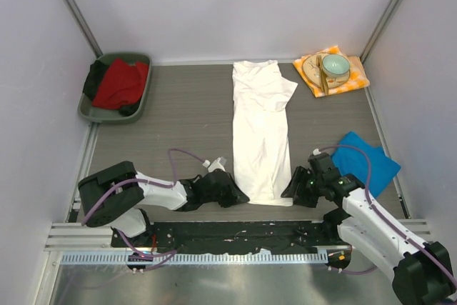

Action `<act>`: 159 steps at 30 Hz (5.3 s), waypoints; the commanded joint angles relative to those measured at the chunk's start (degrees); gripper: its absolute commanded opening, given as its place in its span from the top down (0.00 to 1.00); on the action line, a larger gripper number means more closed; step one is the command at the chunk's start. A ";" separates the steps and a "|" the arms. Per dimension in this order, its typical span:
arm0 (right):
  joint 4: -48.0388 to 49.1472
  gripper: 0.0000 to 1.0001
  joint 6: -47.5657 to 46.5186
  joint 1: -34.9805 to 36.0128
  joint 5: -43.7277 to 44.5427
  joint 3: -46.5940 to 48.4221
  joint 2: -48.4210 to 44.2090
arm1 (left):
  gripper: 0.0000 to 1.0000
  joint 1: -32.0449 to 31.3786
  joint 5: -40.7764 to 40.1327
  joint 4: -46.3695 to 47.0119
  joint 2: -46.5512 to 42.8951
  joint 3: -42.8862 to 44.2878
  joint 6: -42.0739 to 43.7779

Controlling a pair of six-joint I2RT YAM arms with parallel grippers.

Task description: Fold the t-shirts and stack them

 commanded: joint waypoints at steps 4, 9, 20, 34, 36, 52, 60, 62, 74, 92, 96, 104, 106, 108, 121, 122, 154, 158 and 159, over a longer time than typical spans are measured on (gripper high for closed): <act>5.11 0.49 3.06 2.70 0.71 -1.86 2.54 | 0.98 0.35 -1.80 -5.81 0.10 -2.66 1.31; 6.79 0.80 4.47 4.71 1.85 -1.87 3.77 | 0.99 0.35 -1.45 -5.19 -0.60 -3.46 0.95; 13.02 0.99 9.38 15.17 6.15 2.09 11.33 | 1.00 -0.44 -5.93 -13.62 -14.91 -8.99 -1.07; 11.90 0.99 13.00 24.59 13.44 6.22 12.22 | 1.00 -5.45 -12.08 -23.99 -22.14 -6.19 -2.48; 10.23 0.99 12.64 24.67 15.45 7.71 10.11 | 1.00 -5.54 -13.13 -26.10 -22.31 -3.56 -0.64; 3.02 0.99 10.01 24.67 20.30 18.61 5.72 | 0.96 0.78 -12.79 -34.37 -19.77 15.26 13.08; -2.00 0.99 9.75 24.67 25.23 24.06 1.66 | 0.96 5.44 -10.50 -34.29 -18.71 18.25 15.37; -2.09 0.99 9.66 24.67 26.28 24.68 1.67 | 0.96 6.41 -9.89 -33.85 -18.27 19.13 15.80; 1.95 0.99 6.41 24.59 35.77 28.46 9.57 | 0.96 14.76 -4.70 -31.39 -8.71 28.70 19.67; 16.89 0.99 -5.20 6.40 31.57 32.76 25.56 | 0.97 23.54 0.66 -27.52 2.12 35.21 20.91; 20.93 0.99 -5.73 3.85 28.40 33.64 31.18 | 0.98 25.66 1.28 -26.81 5.37 38.37 21.78; 25.33 0.99 -6.25 1.30 25.14 37.41 39.28 | 0.98 29.61 4.26 -26.82 12.31 45.85 22.75; 25.33 0.99 -6.60 0.68 24.79 38.56 40.95 | 0.98 30.14 4.96 -26.64 14.24 46.99 22.84; 25.68 0.99 -6.69 -0.28 24.18 40.14 43.23 | 0.98 30.85 5.58 -26.38 16.17 47.87 23.01; 26.91 0.99 -6.08 -3.80 21.98 46.56 53.86 | 0.98 33.57 10.06 -23.65 24.96 52.88 22.40; 27.26 0.99 -5.90 -3.80 22.24 46.83 54.57 | 0.97 33.75 10.24 -23.74 25.58 53.32 22.31; 24.89 0.01 -7.40 -1.25 22.51 30.76 30.42 | 0.00 37.35 15.69 -17.95 2.04 22.93 21.61; 26.30 0.03 -6.78 -0.81 22.24 25.57 28.12 | 0.01 37.09 17.54 -12.60 2.38 16.60 20.99; 26.65 0.04 -6.78 -0.82 22.15 24.25 28.03 | 0.01 37.09 17.62 -11.88 2.73 15.97 20.91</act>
